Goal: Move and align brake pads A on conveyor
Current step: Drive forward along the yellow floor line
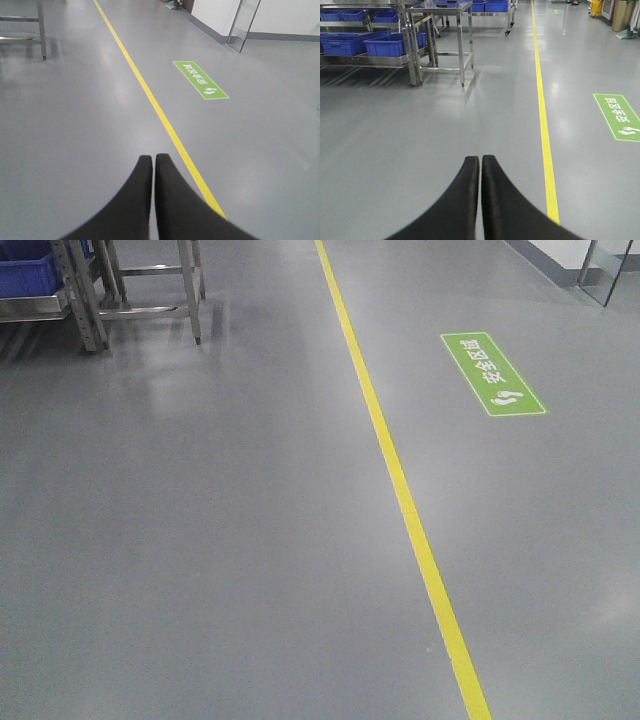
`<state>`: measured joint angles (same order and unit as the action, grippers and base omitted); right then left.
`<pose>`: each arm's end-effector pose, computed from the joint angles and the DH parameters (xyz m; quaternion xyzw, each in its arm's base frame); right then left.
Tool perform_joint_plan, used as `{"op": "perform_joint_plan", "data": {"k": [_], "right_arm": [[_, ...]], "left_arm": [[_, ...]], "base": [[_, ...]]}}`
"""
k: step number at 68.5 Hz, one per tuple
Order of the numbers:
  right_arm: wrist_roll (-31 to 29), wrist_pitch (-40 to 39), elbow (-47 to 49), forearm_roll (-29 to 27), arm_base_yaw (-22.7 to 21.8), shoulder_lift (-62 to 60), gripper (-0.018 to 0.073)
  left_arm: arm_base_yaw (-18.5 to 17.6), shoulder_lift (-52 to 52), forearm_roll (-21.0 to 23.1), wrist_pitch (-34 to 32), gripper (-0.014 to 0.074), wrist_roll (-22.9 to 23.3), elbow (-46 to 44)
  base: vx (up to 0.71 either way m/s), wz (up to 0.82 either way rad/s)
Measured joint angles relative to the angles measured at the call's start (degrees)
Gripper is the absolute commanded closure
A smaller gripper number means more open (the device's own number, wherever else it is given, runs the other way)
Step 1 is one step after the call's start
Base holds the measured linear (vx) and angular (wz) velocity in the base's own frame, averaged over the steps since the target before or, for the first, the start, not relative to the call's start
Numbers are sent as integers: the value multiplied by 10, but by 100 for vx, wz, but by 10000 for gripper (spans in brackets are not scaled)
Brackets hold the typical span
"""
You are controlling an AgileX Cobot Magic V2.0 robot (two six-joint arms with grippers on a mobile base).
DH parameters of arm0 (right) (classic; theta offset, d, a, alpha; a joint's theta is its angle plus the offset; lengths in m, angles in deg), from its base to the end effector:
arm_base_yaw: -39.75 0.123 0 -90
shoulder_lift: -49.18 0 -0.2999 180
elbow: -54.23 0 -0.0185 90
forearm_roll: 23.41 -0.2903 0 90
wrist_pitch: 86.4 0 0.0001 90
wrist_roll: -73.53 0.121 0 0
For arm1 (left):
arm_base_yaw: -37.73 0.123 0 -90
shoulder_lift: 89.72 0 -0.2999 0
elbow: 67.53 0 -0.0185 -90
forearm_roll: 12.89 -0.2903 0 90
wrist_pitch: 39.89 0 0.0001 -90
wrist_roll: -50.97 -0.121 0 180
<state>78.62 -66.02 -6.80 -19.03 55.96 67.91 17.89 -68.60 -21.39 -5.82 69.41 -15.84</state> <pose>0.1137 0.0297 0.2678 -0.0931 0.7608 0.0859 0.6365 0.1047 -0.0271 0.3000 0.0344 0.8007 -0.1287 0.5841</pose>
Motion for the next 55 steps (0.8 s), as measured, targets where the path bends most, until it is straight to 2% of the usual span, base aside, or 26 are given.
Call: {"op": "perform_joint_plan", "data": {"k": [55], "right_arm": [[0, -1, 0, 0, 0, 0, 562]], "left_arm": [[0, 0, 0, 0, 603, 0, 0]], "base": [[43, -2]]}}
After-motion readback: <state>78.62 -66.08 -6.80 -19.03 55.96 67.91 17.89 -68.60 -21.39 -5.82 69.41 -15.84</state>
